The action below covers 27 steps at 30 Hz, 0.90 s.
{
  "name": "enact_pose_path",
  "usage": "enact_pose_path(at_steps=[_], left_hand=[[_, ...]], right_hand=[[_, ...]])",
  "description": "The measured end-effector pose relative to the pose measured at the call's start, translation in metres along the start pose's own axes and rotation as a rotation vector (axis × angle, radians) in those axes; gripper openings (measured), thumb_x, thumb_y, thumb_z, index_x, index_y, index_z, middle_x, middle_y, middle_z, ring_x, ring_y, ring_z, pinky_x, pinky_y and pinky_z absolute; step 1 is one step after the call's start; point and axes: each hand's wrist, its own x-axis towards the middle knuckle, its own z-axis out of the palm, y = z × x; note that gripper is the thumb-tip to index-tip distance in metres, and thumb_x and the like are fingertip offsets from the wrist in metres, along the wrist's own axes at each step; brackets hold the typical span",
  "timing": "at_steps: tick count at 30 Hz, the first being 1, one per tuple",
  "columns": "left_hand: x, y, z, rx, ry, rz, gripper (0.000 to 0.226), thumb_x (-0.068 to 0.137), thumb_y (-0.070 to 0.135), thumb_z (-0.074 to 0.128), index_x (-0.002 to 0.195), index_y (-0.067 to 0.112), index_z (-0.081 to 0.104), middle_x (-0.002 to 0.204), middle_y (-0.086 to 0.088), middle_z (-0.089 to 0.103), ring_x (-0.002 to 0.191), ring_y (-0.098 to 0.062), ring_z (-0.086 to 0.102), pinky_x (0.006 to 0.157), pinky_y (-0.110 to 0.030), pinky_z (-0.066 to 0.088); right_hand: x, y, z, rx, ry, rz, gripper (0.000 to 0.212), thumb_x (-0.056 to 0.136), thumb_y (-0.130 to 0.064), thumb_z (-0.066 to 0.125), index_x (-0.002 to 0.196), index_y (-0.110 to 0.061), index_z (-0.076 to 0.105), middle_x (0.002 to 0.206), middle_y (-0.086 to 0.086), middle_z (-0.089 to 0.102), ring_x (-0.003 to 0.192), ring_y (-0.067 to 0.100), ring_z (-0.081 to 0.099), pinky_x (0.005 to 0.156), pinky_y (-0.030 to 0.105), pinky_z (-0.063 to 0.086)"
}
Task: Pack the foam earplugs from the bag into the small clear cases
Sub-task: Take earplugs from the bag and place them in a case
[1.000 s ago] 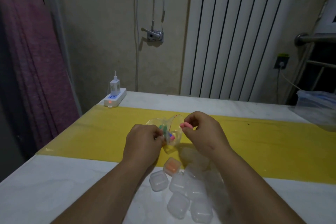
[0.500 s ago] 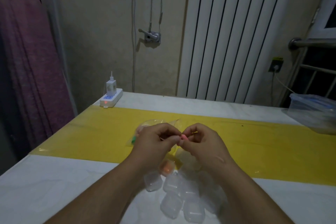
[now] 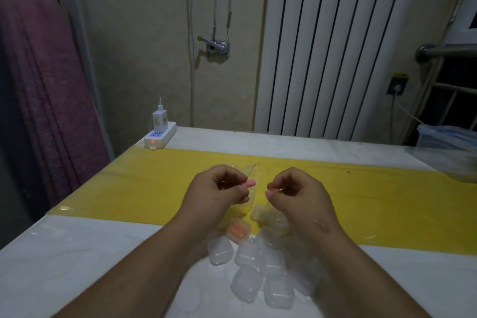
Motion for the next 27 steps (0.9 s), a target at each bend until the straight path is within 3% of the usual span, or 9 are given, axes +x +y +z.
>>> enact_pose_path(at_steps=[3, 5, 8, 10, 14, 19, 22, 25, 27], left_hand=[[-0.001, 0.001, 0.001, 0.0, -0.008, 0.013, 0.037, 0.058, 0.029, 0.083, 0.083, 0.004, 0.072, 0.083, -0.024, 0.07, 0.073, -0.027, 0.069, 0.071, -0.033, 0.06], [-0.001, 0.001, 0.002, 0.022, -0.026, 0.013, 0.044, 0.051, 0.038, 0.083, 0.08, 0.007, 0.074, 0.081, -0.02, 0.071, 0.073, -0.025, 0.069, 0.071, -0.032, 0.059], [0.0, 0.0, 0.004, 0.033, -0.036, -0.001, 0.019, 0.067, 0.015, 0.083, 0.081, 0.006, 0.075, 0.079, -0.017, 0.072, 0.074, -0.022, 0.069, 0.068, -0.028, 0.057], [0.0, 0.001, 0.004, 0.045, -0.039, 0.007, 0.007, 0.074, 0.005, 0.079, 0.078, 0.009, 0.075, 0.076, -0.012, 0.073, 0.073, -0.019, 0.069, 0.067, -0.026, 0.057], [-0.001, 0.003, 0.003, 0.076, -0.04, 0.028, 0.015, 0.075, 0.004, 0.077, 0.073, 0.019, 0.075, 0.074, -0.008, 0.073, 0.072, -0.017, 0.069, 0.071, -0.029, 0.059], [0.001, 0.003, 0.0, 0.121, -0.063, 0.019, 0.012, 0.075, 0.004, 0.08, 0.082, 0.012, 0.073, 0.077, -0.01, 0.073, 0.074, -0.022, 0.07, 0.068, -0.029, 0.059], [0.004, 0.005, -0.009, 0.348, -0.11, 0.035, 0.015, 0.073, 0.014, 0.084, 0.075, 0.013, 0.07, 0.07, -0.002, 0.068, 0.064, -0.01, 0.06, 0.061, -0.025, 0.05], [0.005, 0.012, -0.02, 0.685, -0.267, 0.063, 0.025, 0.071, 0.023, 0.085, 0.063, 0.014, 0.062, 0.058, 0.009, 0.053, 0.052, -0.002, 0.046, 0.051, -0.015, 0.038], [0.004, 0.019, -0.027, 0.783, -0.387, 0.074, 0.028, 0.071, 0.02, 0.084, 0.063, 0.012, 0.058, 0.057, 0.009, 0.048, 0.05, -0.001, 0.043, 0.049, -0.012, 0.035]], right_hand=[[-0.003, -0.003, 0.002, 0.007, -0.014, 0.007, 0.014, 0.078, -0.013, 0.078, 0.073, -0.015, 0.065, 0.071, 0.003, 0.069, 0.064, 0.013, 0.064, 0.06, 0.031, 0.05], [-0.004, -0.004, 0.004, 0.024, -0.036, 0.017, 0.015, 0.079, -0.013, 0.079, 0.075, -0.014, 0.064, 0.072, 0.004, 0.07, 0.065, 0.018, 0.068, 0.061, 0.031, 0.052], [-0.004, -0.003, 0.006, 0.069, -0.046, 0.031, 0.021, 0.077, -0.009, 0.08, 0.084, -0.021, 0.063, 0.078, 0.006, 0.071, 0.071, 0.024, 0.067, 0.068, 0.038, 0.056], [-0.003, -0.002, 0.006, 0.095, -0.058, 0.046, 0.027, 0.078, -0.007, 0.079, 0.09, -0.023, 0.062, 0.078, 0.005, 0.072, 0.07, 0.018, 0.066, 0.067, 0.034, 0.056], [-0.004, -0.004, 0.006, 0.143, -0.091, 0.037, 0.028, 0.08, -0.002, 0.076, 0.094, -0.023, 0.064, 0.078, 0.006, 0.072, 0.066, 0.011, 0.066, 0.064, 0.027, 0.057], [-0.005, -0.004, 0.006, 0.065, -0.088, -0.011, 0.008, 0.081, -0.016, 0.077, 0.079, -0.023, 0.075, 0.072, -0.005, 0.074, 0.066, 0.012, 0.068, 0.067, 0.031, 0.056], [-0.002, -0.001, 0.004, -0.004, -0.029, -0.008, 0.009, 0.078, -0.027, 0.08, 0.073, -0.024, 0.073, 0.069, -0.008, 0.073, 0.063, 0.01, 0.066, 0.067, 0.032, 0.055], [0.0, 0.001, 0.005, -0.042, 0.009, -0.018, 0.012, 0.078, -0.028, 0.08, 0.072, -0.023, 0.072, 0.069, -0.009, 0.073, 0.063, 0.006, 0.063, 0.067, 0.032, 0.054], [0.0, 0.002, 0.005, -0.063, 0.032, -0.018, 0.013, 0.08, -0.029, 0.079, 0.073, -0.023, 0.071, 0.069, -0.01, 0.073, 0.062, 0.005, 0.062, 0.065, 0.029, 0.052]])
